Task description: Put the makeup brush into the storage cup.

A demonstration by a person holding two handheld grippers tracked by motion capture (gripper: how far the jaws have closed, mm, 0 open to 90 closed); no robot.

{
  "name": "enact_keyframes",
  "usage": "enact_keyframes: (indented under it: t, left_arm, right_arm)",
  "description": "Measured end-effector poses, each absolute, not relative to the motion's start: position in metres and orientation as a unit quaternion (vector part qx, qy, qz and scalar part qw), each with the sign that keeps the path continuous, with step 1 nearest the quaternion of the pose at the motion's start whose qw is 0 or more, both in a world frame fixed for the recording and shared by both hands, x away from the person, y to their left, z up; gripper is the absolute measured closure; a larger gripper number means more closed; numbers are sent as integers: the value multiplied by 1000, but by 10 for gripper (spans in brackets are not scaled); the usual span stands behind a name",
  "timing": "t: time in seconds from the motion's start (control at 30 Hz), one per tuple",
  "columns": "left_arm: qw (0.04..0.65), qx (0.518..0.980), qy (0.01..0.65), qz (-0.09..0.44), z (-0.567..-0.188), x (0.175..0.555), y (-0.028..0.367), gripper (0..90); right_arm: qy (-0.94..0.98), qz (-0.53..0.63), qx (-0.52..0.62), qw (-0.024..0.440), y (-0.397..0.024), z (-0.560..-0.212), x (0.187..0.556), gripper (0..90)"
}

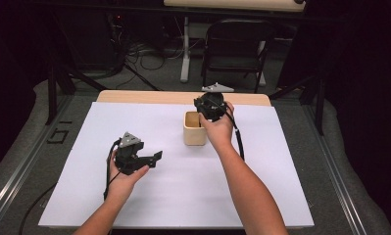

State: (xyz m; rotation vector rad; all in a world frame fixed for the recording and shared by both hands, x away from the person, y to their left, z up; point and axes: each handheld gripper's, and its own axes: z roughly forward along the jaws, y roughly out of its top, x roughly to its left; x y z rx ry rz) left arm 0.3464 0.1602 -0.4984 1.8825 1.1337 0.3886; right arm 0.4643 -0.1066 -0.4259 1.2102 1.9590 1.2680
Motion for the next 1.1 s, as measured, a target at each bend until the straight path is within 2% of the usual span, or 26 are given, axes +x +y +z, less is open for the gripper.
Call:
enact_keyframes:
  t: [1.1]
  left_arm:
    - [438, 759, 455, 157, -499, 347, 160, 194]
  right_arm:
    - [737, 445, 444, 247, -103, -454, 461, 837]
